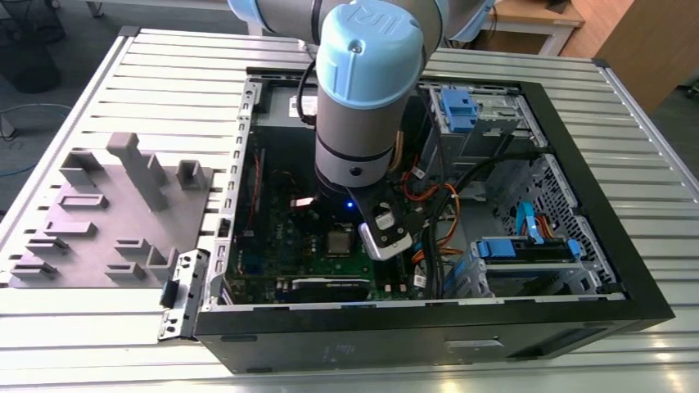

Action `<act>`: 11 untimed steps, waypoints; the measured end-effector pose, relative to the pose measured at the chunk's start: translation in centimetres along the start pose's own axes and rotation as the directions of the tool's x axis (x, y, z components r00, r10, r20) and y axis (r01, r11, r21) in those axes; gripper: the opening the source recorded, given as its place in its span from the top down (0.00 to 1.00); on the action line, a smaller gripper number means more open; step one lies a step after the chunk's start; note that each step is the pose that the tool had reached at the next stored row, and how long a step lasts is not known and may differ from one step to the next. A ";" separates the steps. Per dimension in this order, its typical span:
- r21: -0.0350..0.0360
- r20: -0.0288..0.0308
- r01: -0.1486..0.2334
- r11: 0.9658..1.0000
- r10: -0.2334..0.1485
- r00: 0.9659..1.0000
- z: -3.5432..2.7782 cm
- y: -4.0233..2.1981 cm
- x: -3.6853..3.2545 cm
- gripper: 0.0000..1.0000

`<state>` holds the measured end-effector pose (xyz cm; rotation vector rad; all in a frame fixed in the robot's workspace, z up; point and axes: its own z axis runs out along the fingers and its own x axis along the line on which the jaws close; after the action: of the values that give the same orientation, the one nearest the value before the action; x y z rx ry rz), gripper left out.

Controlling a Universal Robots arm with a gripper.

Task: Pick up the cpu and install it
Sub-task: 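Place the cpu into insertion slot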

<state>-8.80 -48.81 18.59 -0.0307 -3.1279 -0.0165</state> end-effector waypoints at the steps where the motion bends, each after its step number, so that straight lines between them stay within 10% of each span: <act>1: 0.000 0.000 0.000 1.000 0.000 1.000 0.00 0.00 0.00 0.53; 11: -0.001 0.000 0.000 1.000 0.000 1.000 -0.33 0.02 0.00 0.53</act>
<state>-8.80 -48.80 18.92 -0.0307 -3.1282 -0.0176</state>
